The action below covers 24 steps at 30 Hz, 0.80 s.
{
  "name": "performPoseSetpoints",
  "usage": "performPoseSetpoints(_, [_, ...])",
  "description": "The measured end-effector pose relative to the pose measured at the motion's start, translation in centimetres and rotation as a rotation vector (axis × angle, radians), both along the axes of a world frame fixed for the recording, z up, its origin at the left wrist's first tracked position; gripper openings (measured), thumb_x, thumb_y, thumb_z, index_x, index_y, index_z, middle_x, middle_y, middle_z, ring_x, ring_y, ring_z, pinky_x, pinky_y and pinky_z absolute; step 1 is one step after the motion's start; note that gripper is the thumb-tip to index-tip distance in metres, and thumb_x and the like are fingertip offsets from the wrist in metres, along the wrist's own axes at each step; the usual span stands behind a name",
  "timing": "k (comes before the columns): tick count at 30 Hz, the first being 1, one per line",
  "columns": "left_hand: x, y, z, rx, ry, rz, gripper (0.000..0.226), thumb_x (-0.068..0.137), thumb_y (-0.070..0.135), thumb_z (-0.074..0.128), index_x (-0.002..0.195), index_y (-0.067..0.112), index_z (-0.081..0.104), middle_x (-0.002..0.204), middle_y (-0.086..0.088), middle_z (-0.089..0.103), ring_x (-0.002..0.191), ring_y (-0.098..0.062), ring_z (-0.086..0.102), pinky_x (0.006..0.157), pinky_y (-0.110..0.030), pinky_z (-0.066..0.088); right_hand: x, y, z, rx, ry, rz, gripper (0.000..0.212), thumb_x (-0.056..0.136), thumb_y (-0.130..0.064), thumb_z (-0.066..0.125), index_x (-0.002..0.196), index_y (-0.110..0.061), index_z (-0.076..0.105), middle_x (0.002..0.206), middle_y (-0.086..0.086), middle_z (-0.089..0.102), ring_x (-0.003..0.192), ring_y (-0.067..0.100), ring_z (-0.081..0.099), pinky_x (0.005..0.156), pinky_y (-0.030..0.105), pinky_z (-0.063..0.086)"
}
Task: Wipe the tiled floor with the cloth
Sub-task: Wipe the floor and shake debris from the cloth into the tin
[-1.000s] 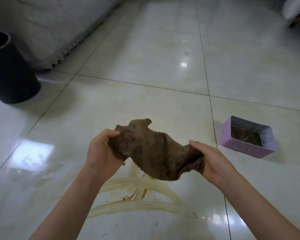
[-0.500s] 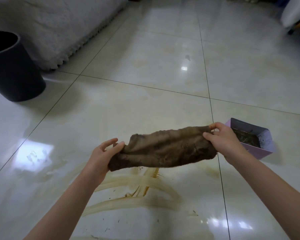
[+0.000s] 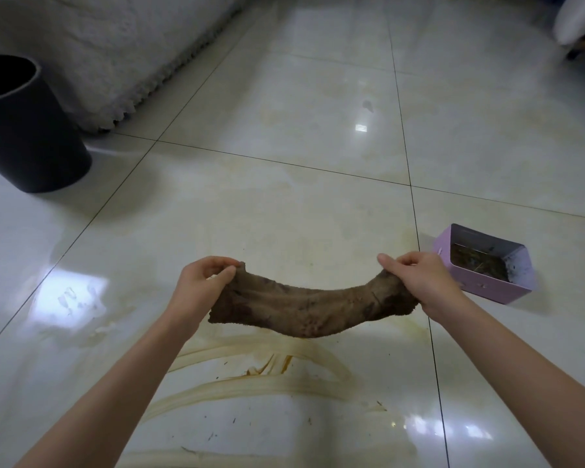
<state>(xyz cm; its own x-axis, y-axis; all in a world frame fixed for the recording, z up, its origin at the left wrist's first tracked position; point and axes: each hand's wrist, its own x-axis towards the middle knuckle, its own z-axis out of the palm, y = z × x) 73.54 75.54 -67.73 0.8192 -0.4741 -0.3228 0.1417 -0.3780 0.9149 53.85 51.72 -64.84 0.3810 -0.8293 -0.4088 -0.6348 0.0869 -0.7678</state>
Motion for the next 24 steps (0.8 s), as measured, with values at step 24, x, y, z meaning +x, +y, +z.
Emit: performPoseSetpoints(24, [0.8,0.5,1.6,-0.117,-0.293,0.105,0.022,0.09,0.009,0.065,0.095,0.03,0.071,0.086,0.012,0.073,0.085,0.005,0.065,0.077,-0.012,0.05,-1.9,-0.3,-0.1,-0.577,-0.075,0.101,0.01,0.094,-0.015,0.06,0.085,-0.013,0.056,0.084,-0.002,0.06,0.082,0.015,0.055,0.073,0.025,0.043])
